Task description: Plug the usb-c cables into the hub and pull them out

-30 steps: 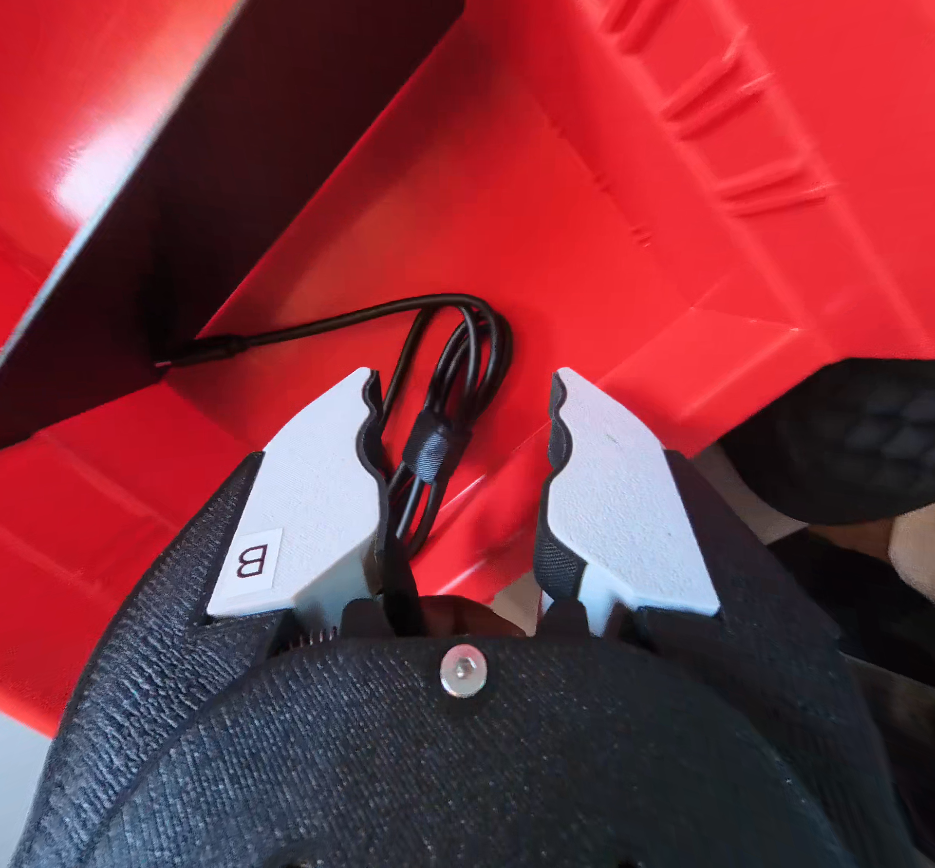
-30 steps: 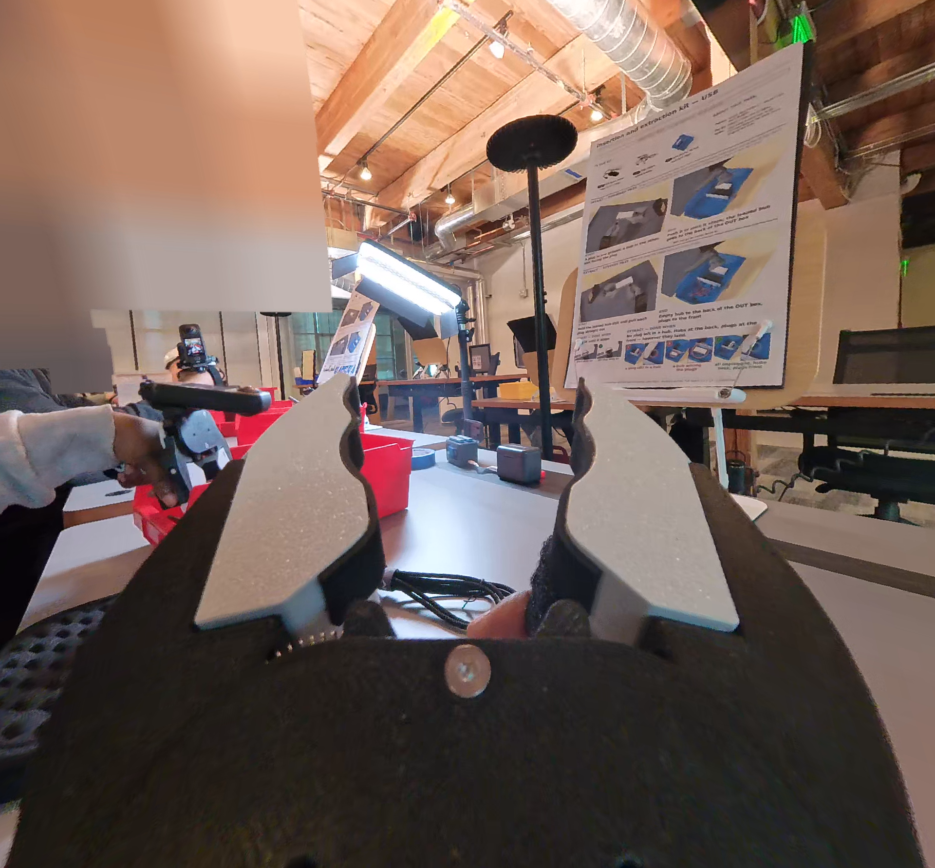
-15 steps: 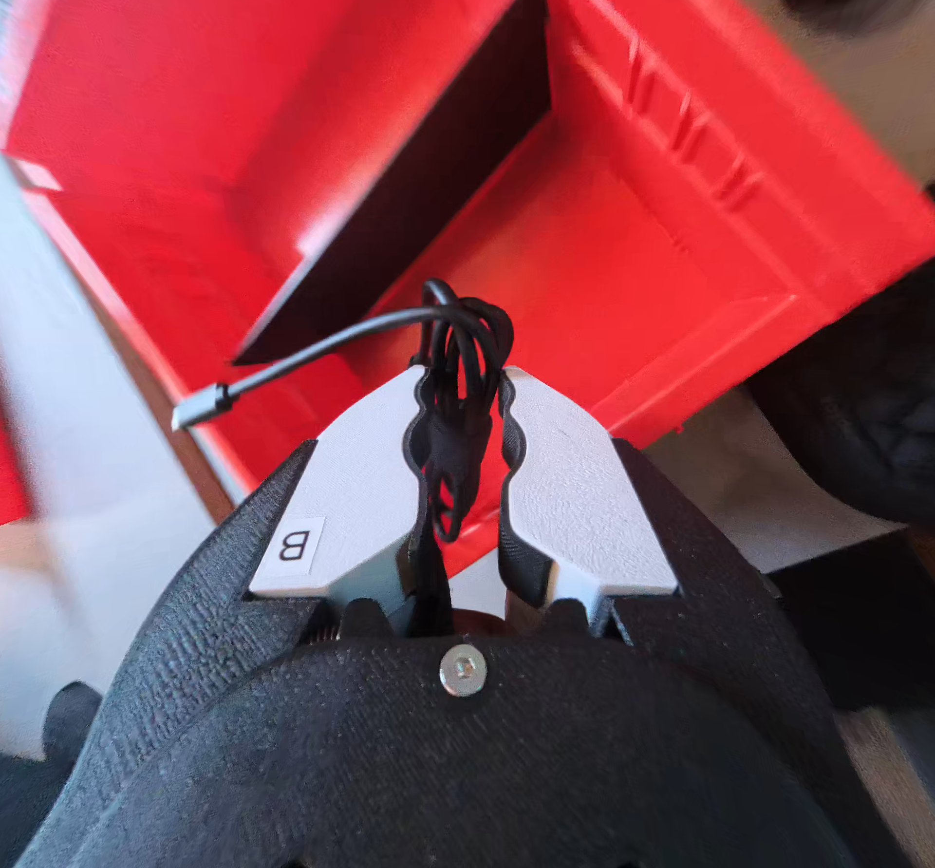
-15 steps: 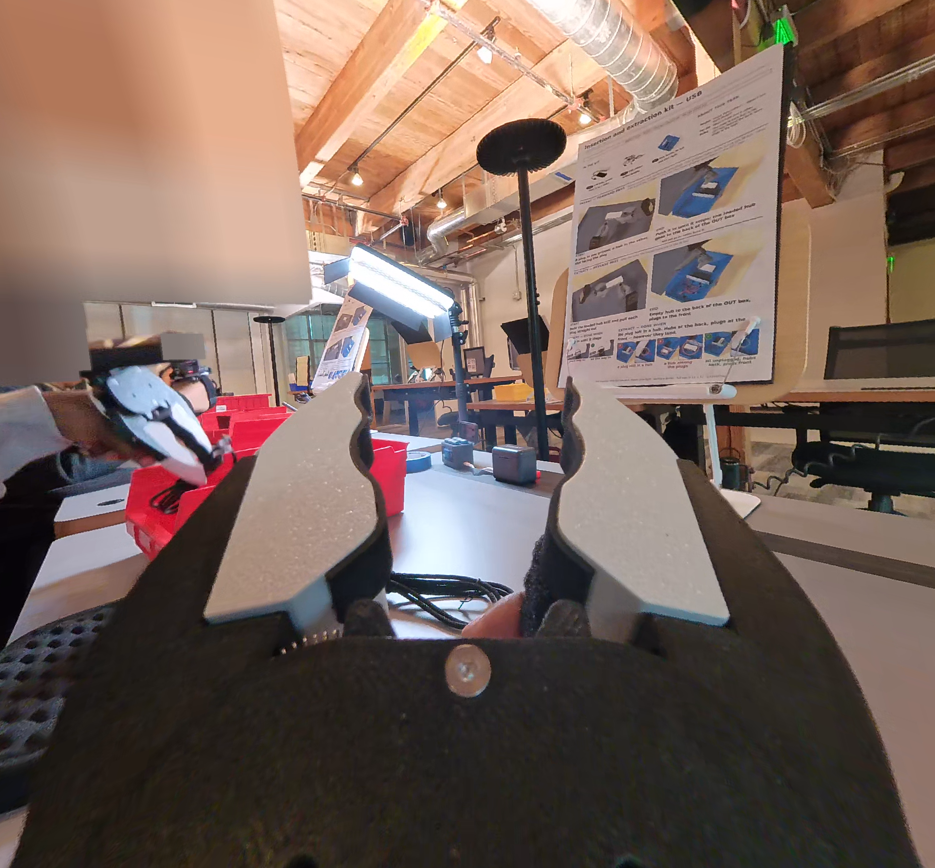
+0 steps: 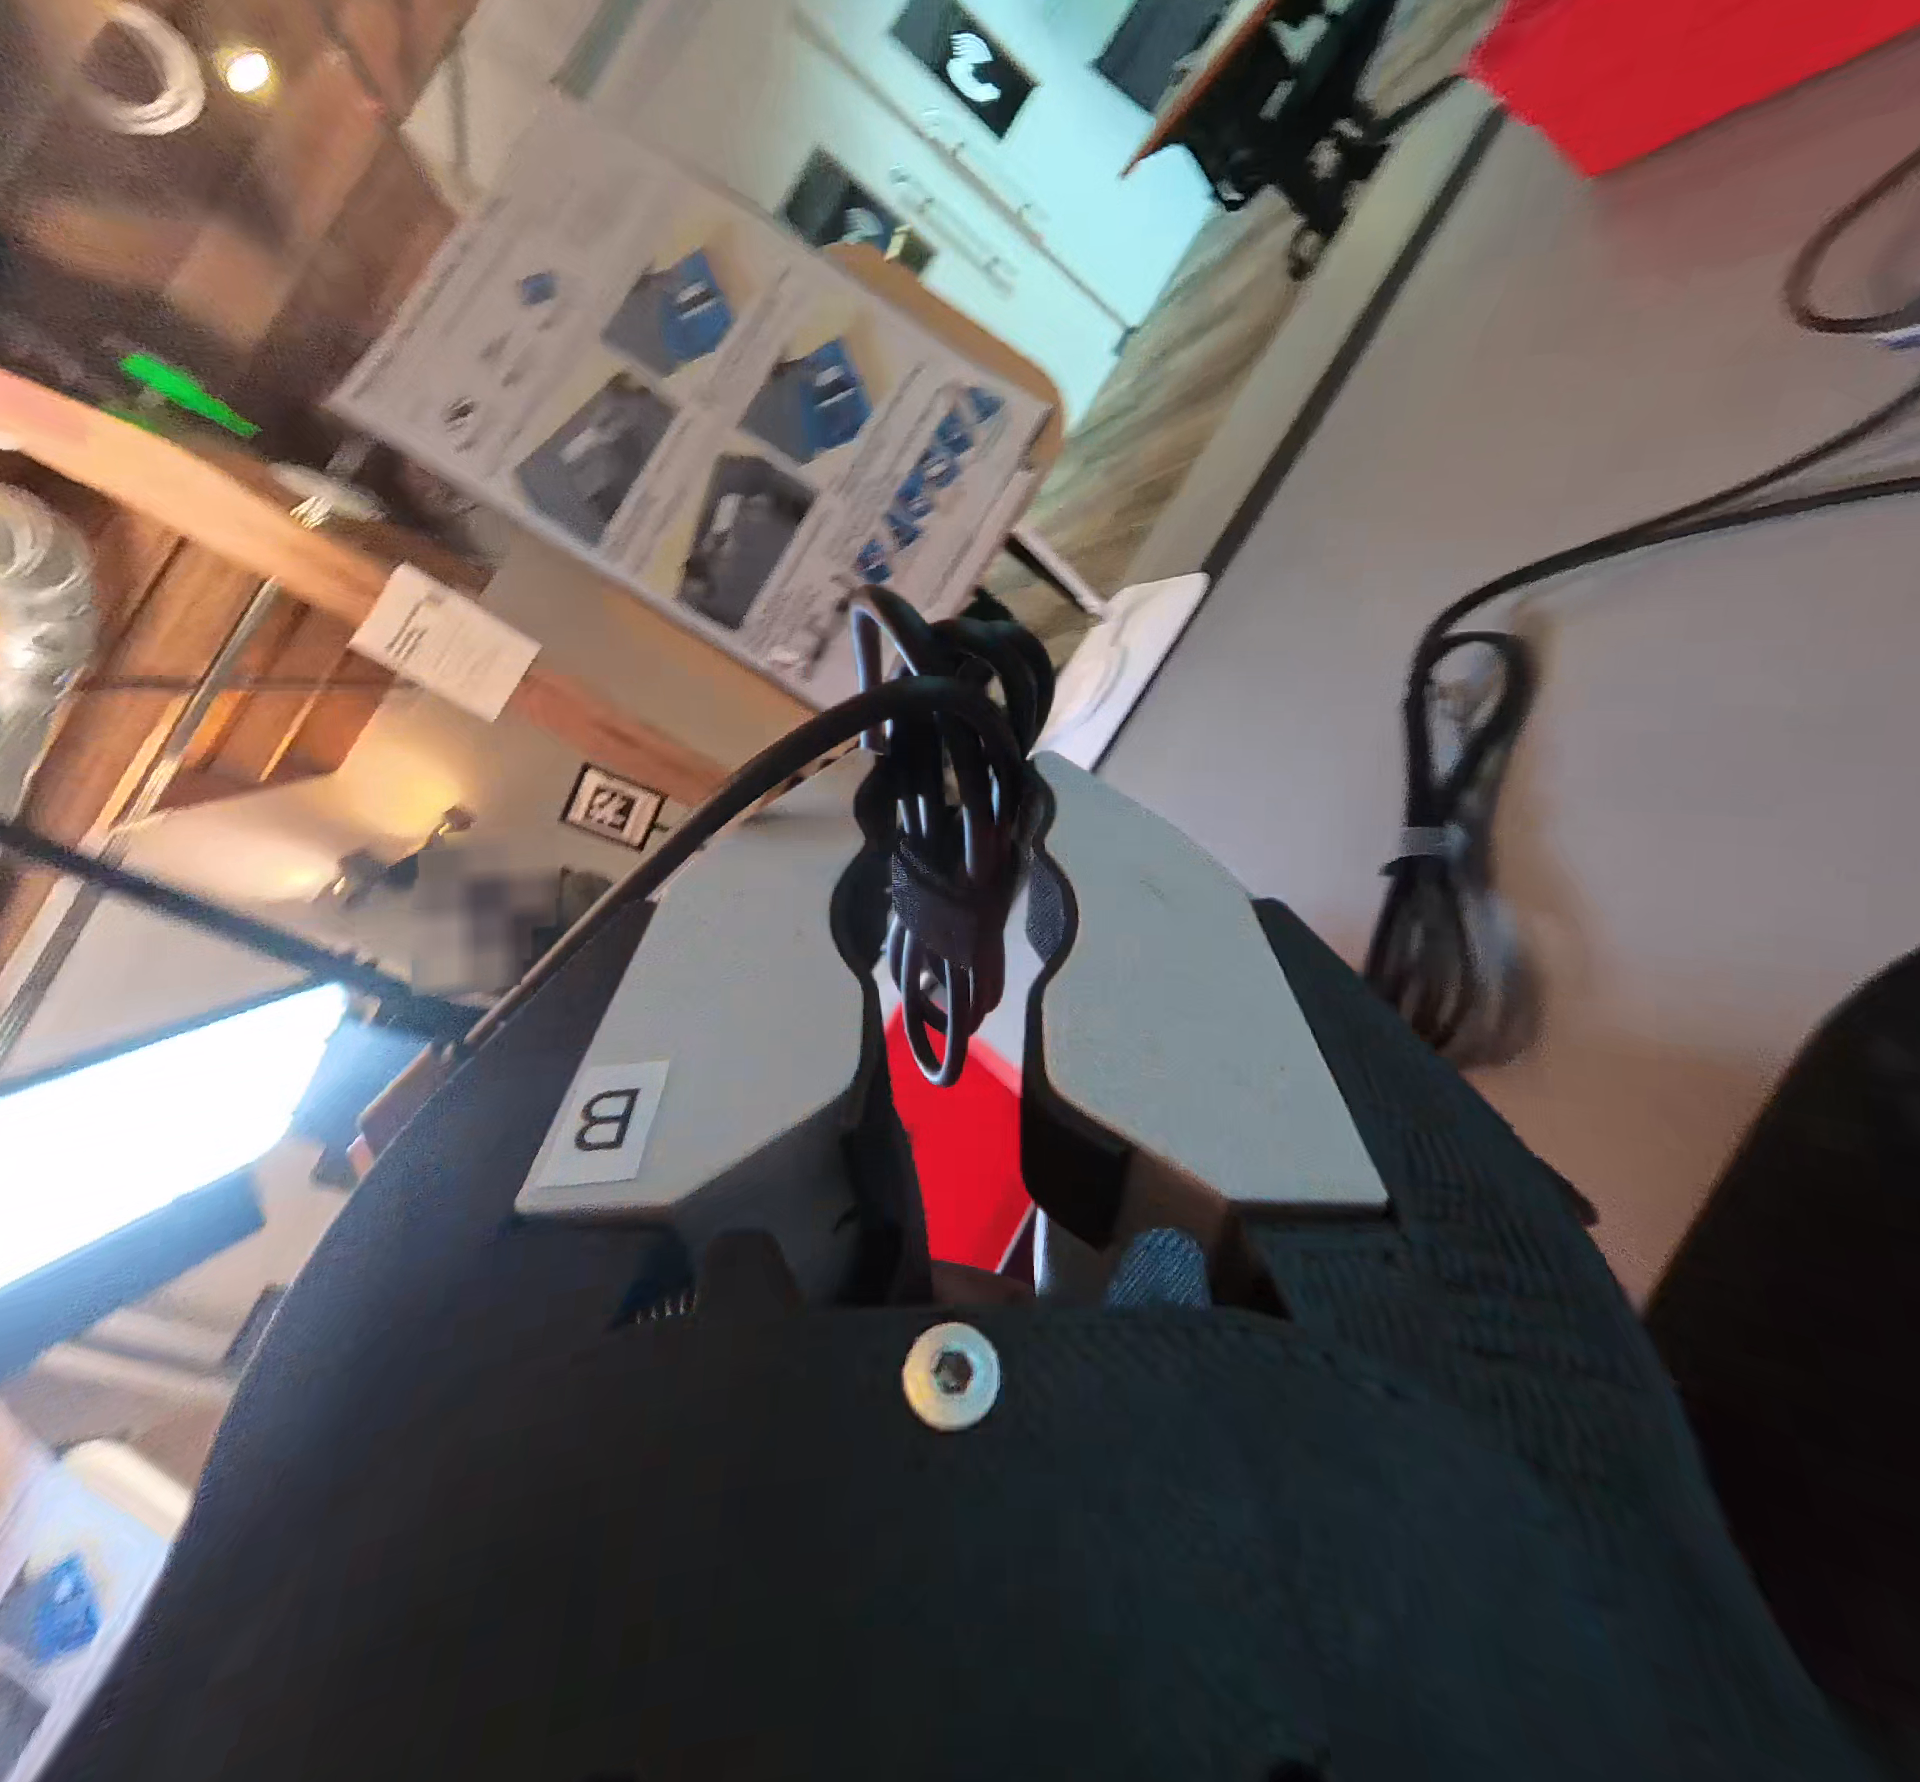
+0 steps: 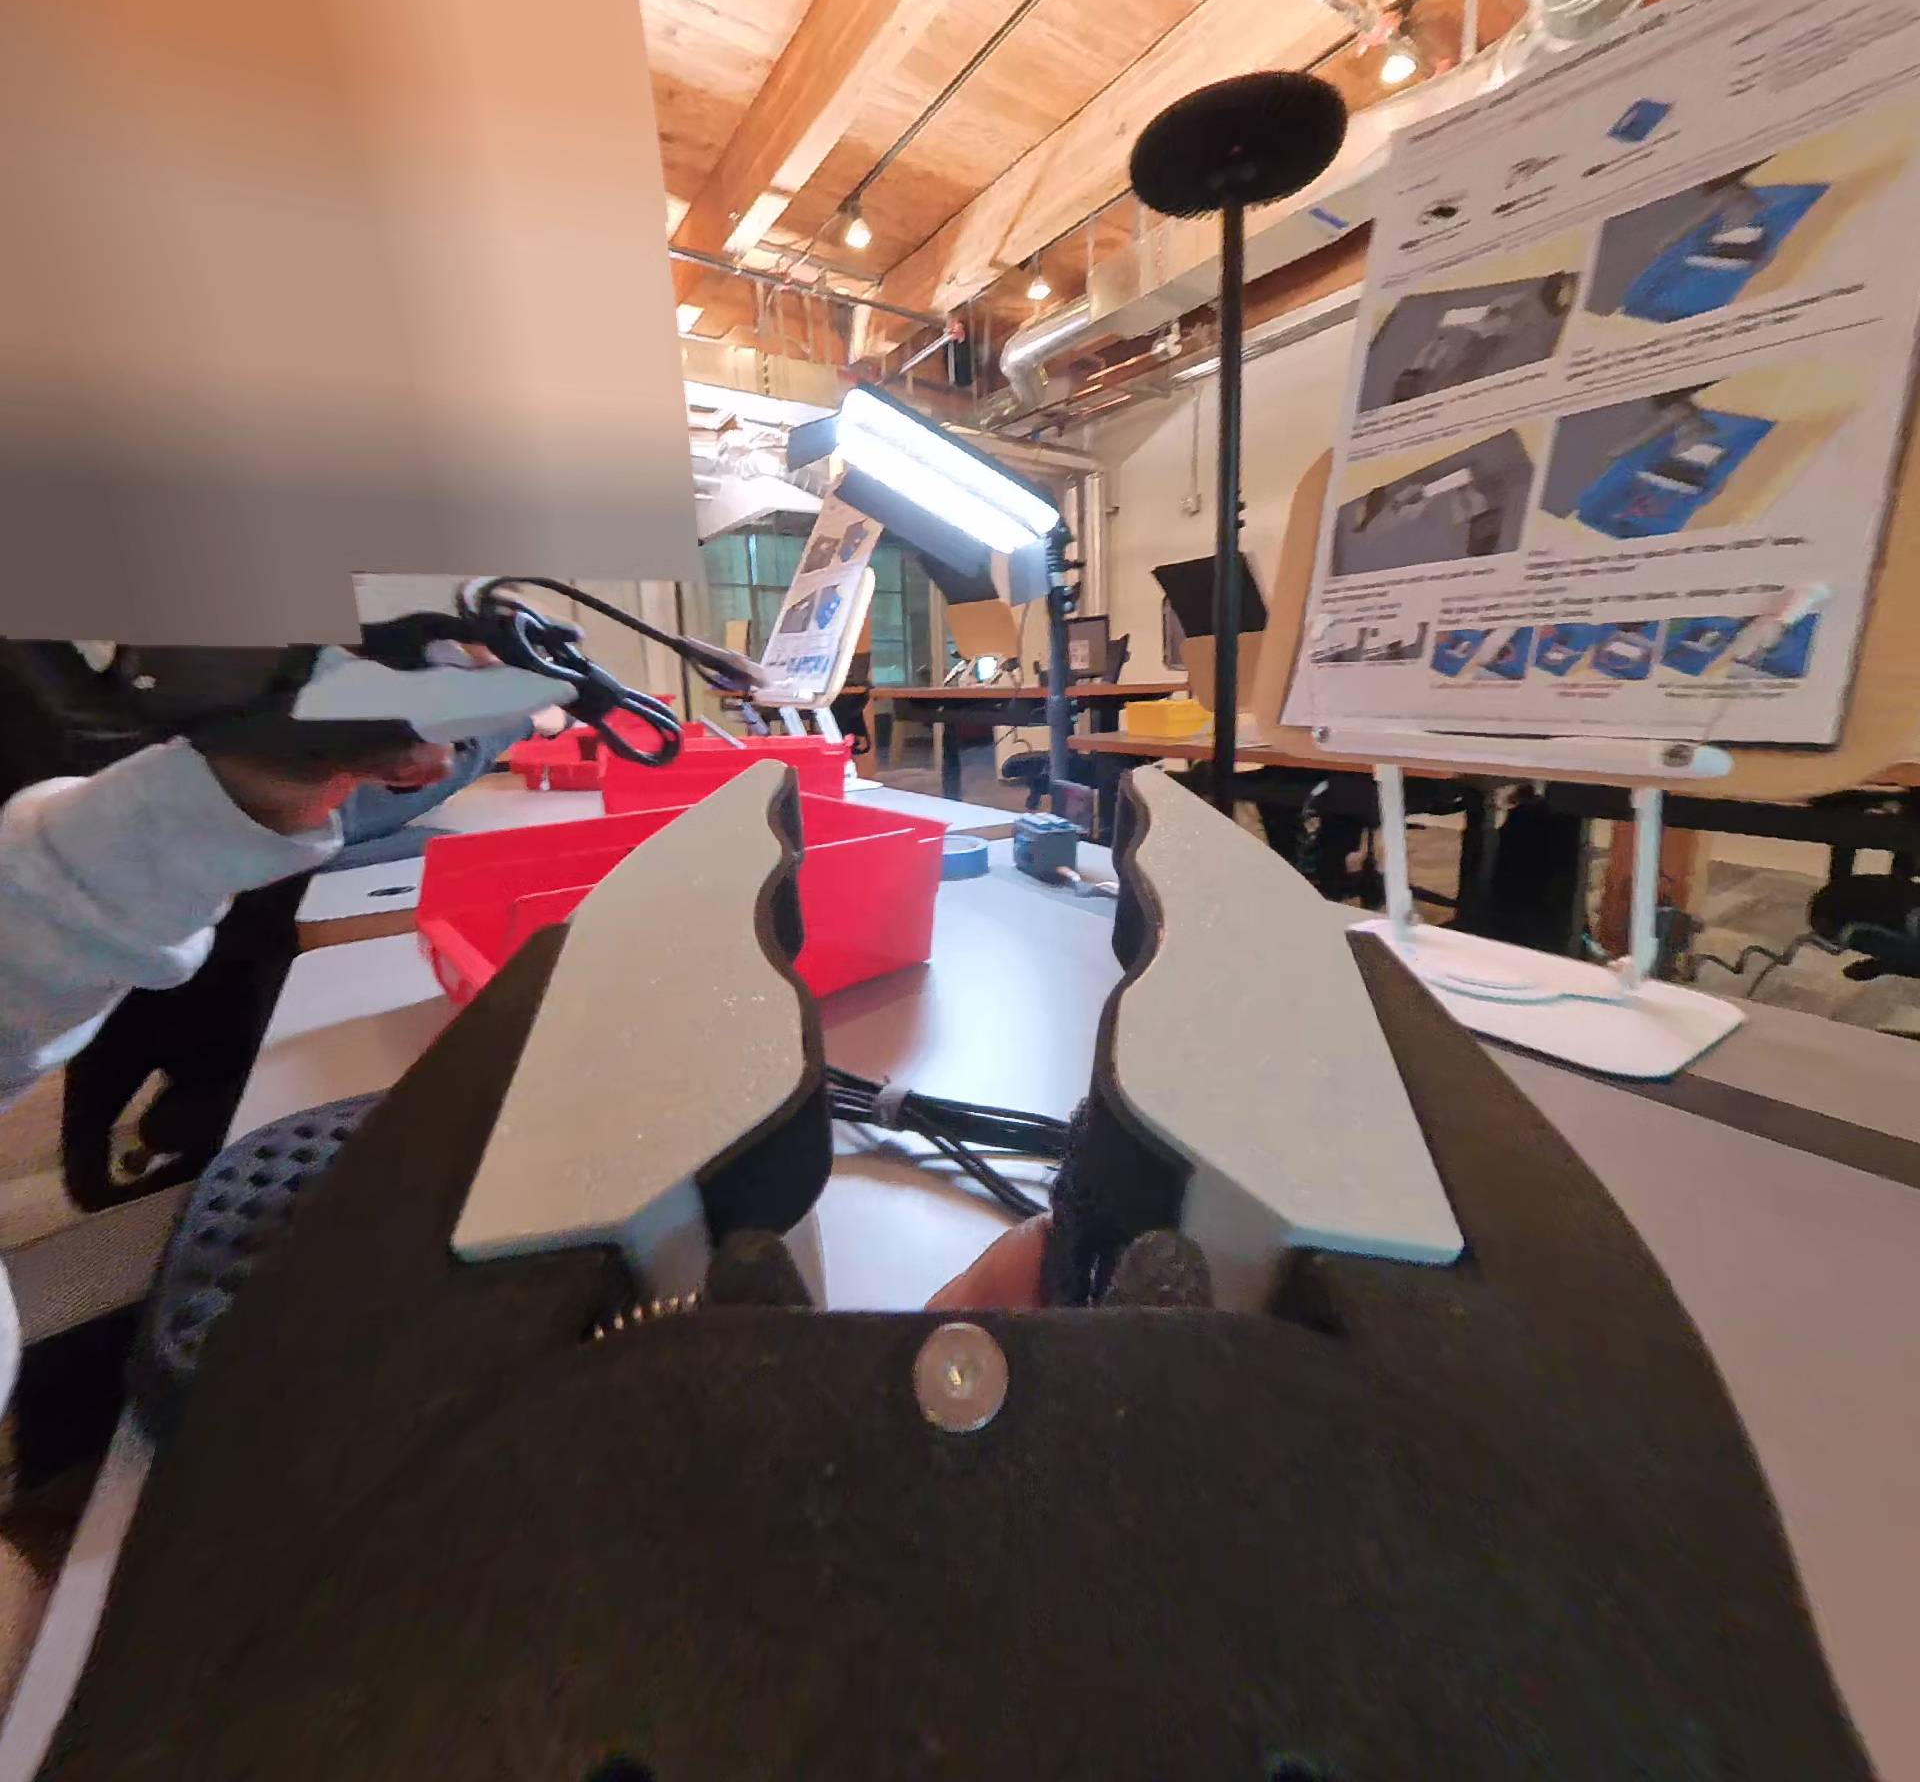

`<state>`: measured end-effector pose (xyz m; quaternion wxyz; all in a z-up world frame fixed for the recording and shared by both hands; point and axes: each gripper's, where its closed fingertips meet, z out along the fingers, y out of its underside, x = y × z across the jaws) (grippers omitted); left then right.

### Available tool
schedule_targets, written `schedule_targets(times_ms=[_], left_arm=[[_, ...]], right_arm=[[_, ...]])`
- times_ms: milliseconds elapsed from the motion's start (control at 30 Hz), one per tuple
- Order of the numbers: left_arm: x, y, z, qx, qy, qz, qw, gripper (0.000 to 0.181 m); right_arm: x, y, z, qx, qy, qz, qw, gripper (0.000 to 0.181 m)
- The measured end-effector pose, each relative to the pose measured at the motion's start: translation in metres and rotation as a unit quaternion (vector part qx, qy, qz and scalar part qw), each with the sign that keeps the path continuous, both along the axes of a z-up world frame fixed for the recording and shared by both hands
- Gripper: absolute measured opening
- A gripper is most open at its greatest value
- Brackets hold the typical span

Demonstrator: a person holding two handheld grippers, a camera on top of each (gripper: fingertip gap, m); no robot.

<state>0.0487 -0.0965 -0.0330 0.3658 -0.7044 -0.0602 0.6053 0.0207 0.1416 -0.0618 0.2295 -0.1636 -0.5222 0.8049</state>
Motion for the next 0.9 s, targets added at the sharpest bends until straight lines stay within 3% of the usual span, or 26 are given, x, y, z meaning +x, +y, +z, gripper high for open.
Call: schedule_targets(times_ms=[200, 433, 633, 767, 833, 867, 900], left_arm=[[0.001, 0.065, -0.051, -0.125, 0.004, -0.05, 0.991, 0.022], [0.009, 0.103, -0.103, -0.25, -0.01, -0.106, 0.962, 0.023], [0.019, 0.12, -0.118, -0.282, -0.016, -0.15, 0.947, 0.022], [0.022, 0.125, -0.125, -0.298, -0.024, -0.167, 0.94, 0.023], [0.024, 0.127, -0.127, -0.302, -0.029, -0.175, 0.937, 0.023], [0.023, 0.128, -0.129, -0.304, -0.031, -0.176, 0.936, 0.023], [0.023, 0.128, -0.129, -0.304, -0.031, -0.176, 0.936, 0.023]], right_arm=[[0.034, -0.043, 0.012, 0.025, -0.022, 0.119, 0.992, 0.05], [0.048, -0.091, 0.03, 0.031, -0.142, 0.245, 0.959, 0.035], [0.033, -0.135, 0.0, 0.15, -0.245, 0.318, 0.904, 0.036], [0.028, -0.152, -0.008, 0.157, -0.317, 0.378, 0.856, 0.034], [0.033, -0.159, -0.005, 0.153, -0.328, 0.416, 0.834, 0.026], [0.035, -0.161, -0.002, 0.15, -0.326, 0.431, 0.828, 0.009], [0.035, -0.162, 0.0, 0.15, -0.321, 0.434, 0.828, 0.007]])
